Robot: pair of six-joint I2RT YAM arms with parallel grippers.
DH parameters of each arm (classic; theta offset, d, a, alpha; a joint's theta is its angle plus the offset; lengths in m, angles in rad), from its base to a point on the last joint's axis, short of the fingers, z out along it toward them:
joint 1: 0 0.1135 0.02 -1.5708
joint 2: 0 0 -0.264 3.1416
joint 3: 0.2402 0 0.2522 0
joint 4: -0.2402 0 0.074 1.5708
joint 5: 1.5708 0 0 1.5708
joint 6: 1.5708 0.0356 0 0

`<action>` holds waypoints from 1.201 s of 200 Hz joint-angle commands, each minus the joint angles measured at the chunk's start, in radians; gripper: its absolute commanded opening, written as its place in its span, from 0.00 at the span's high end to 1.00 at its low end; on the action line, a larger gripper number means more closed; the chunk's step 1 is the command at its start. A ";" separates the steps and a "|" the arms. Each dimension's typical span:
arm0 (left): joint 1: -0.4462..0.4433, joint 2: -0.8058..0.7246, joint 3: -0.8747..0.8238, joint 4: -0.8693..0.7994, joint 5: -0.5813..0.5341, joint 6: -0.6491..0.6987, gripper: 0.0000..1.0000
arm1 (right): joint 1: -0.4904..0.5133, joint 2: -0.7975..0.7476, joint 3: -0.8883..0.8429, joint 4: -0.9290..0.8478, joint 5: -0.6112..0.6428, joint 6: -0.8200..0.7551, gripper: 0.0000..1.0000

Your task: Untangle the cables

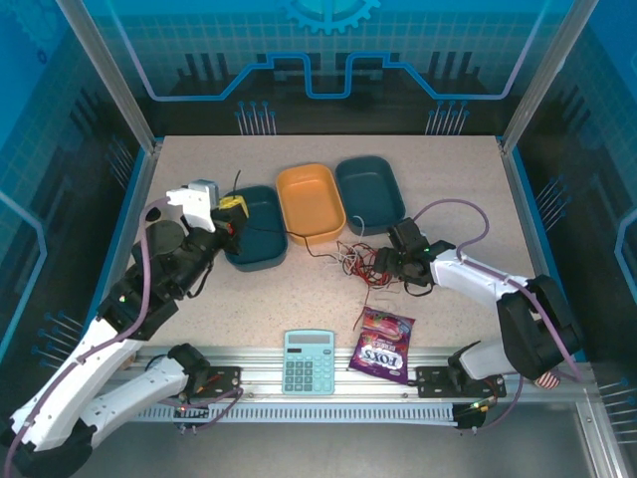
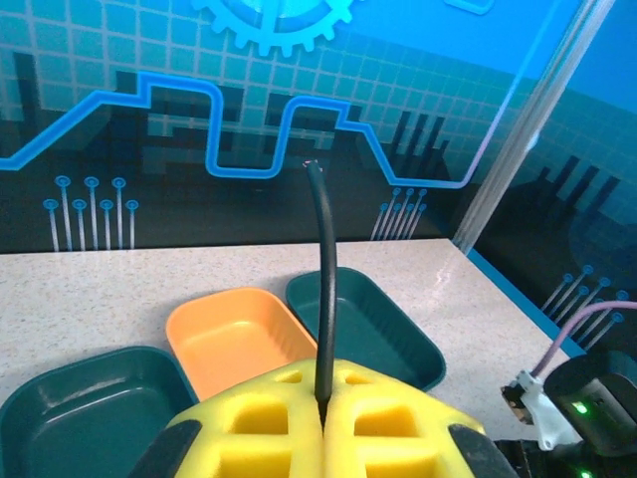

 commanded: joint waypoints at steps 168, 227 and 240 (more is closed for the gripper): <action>0.010 0.091 0.099 0.104 0.365 0.007 1.00 | 0.287 0.251 0.375 -0.181 0.178 -0.158 0.00; 0.011 0.043 0.096 0.068 0.293 0.042 1.00 | 0.205 0.280 0.293 -0.208 0.236 -0.087 0.02; 0.010 0.041 0.097 0.062 0.284 0.045 1.00 | 0.186 0.264 0.266 -0.199 0.239 -0.081 0.03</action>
